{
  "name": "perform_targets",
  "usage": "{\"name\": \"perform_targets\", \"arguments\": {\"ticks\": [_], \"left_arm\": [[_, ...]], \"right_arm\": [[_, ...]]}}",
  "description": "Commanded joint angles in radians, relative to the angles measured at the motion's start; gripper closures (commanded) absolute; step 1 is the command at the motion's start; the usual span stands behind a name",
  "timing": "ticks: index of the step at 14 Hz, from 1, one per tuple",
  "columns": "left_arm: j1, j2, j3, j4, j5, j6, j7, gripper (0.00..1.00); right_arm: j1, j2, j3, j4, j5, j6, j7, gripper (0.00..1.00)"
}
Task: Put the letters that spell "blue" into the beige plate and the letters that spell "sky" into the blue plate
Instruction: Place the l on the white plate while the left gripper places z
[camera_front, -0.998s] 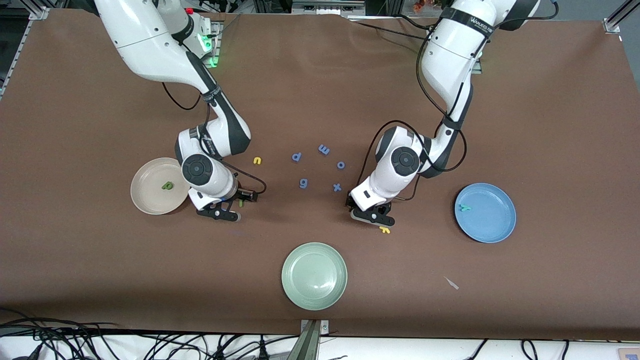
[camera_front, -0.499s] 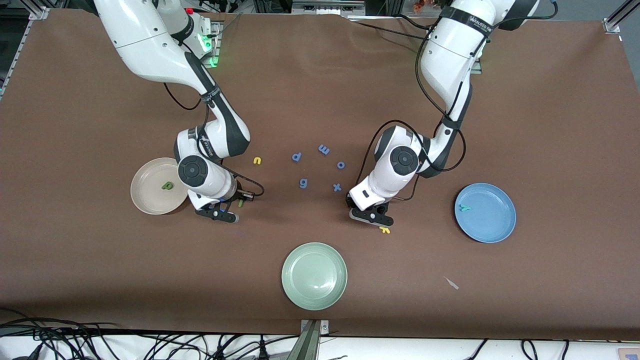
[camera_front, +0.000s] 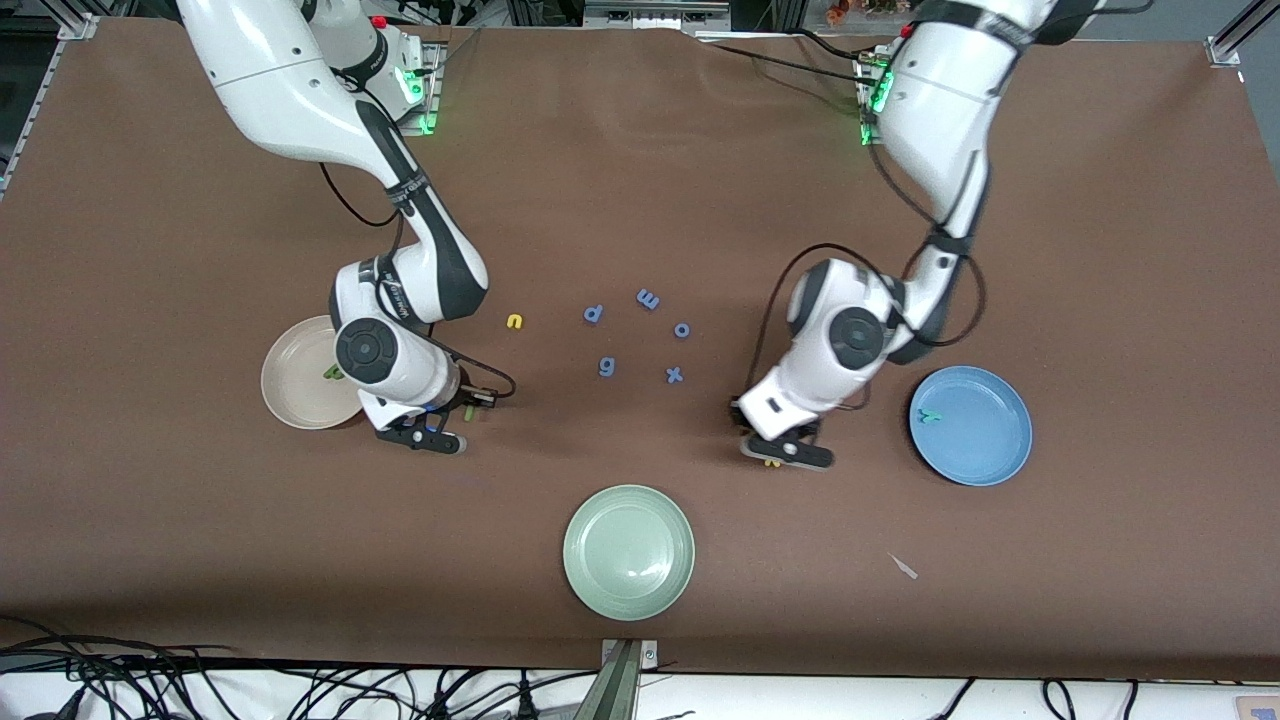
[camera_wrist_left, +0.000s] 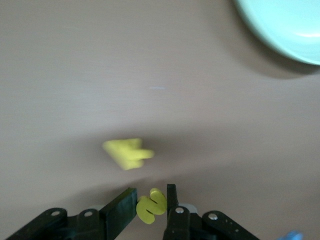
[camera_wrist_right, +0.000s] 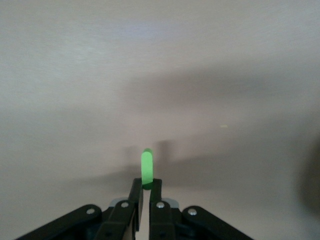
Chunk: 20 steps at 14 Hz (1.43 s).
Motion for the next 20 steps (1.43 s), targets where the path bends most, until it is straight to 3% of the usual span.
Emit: {"name": "perform_targets", "arguments": {"ticks": [1,4,7,8,9,10,11,12,16,17,20], "left_arm": [[0.166,-0.151,-0.030,-0.115,0.044,-0.118,0.201,0.93],[0.329,-0.150,-0.024,-0.141,0.041,-0.158,0.527,0.89],[0.406,-0.110,-0.018,-0.155,0.039,-0.150,0.666,0.81],[0.405,-0.096,-0.012,-0.150,0.039,-0.147,0.669,0.46],[0.405,-0.091,-0.012,-0.144,0.038,-0.145,0.670,0.19],[0.400,-0.091,-0.012,-0.142,0.033,-0.147,0.668,0.16],[0.388,-0.093,-0.013,-0.141,0.029,-0.145,0.656,0.16],[0.362,-0.093,-0.017,-0.138,0.024,-0.145,0.647,0.17],[0.172,-0.073,-0.026,-0.101,-0.090,-0.039,0.492,0.17],[0.125,-0.064,-0.026,-0.086,-0.091,0.042,0.466,0.17],[0.022,0.037,-0.026,0.027,-0.096,0.084,0.233,0.17]], "right_arm": [[-0.010,-0.085,-0.067,-0.029,-0.003,-0.121,-0.178,1.00],[-0.012,-0.154,-0.164,-0.113,-0.002,-0.144,-0.378,1.00],[-0.012,-0.207,-0.245,-0.225,0.006,-0.128,-0.530,1.00],[-0.012,-0.215,-0.259,-0.252,0.006,-0.117,-0.548,1.00],[-0.012,-0.218,-0.270,-0.268,0.006,-0.102,-0.564,1.00],[-0.013,-0.214,-0.273,-0.268,0.006,-0.097,-0.570,0.93],[-0.013,-0.211,-0.273,-0.268,0.012,-0.102,-0.564,0.31],[-0.013,-0.212,-0.273,-0.260,0.012,-0.111,-0.556,0.00],[0.022,-0.224,-0.247,-0.228,0.017,-0.140,-0.474,0.00],[0.028,-0.224,-0.229,-0.227,0.017,-0.140,-0.416,0.00],[0.028,-0.226,-0.143,-0.227,0.018,-0.129,-0.250,0.00]]}}
